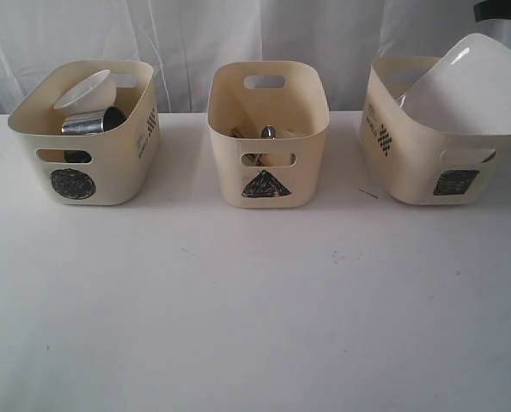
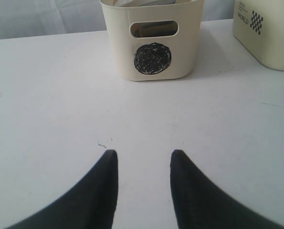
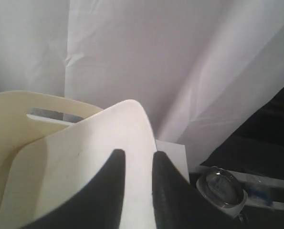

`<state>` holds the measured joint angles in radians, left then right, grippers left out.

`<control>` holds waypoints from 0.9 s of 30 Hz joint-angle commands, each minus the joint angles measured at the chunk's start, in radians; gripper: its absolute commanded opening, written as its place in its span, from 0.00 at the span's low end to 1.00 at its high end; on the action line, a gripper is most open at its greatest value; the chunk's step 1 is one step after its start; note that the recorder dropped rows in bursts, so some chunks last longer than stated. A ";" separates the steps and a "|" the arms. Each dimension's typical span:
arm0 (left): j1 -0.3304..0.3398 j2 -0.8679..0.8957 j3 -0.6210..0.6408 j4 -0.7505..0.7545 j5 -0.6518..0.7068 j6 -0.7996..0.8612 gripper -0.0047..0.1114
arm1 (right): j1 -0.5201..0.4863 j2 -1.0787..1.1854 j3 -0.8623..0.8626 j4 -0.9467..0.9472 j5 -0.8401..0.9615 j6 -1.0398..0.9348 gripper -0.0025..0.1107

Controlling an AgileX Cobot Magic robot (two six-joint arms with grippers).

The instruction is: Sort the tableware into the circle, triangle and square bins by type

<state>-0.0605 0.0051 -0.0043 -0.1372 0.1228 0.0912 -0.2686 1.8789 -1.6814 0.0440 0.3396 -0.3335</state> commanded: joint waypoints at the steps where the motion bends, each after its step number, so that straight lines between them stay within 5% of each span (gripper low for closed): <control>1: -0.001 -0.005 0.004 -0.007 0.004 0.002 0.40 | 0.000 -0.012 -0.006 0.003 0.022 0.012 0.22; 16: -0.001 -0.005 0.004 -0.007 0.004 0.002 0.40 | 0.000 -0.160 -0.004 -0.035 0.098 0.145 0.21; 27: -0.001 -0.005 0.004 -0.007 0.004 0.002 0.40 | 0.000 -0.319 0.011 -0.069 0.270 0.222 0.02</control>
<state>-0.0605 0.0051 -0.0043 -0.1372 0.1228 0.0912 -0.2686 1.6035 -1.6814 -0.0137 0.5897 -0.1378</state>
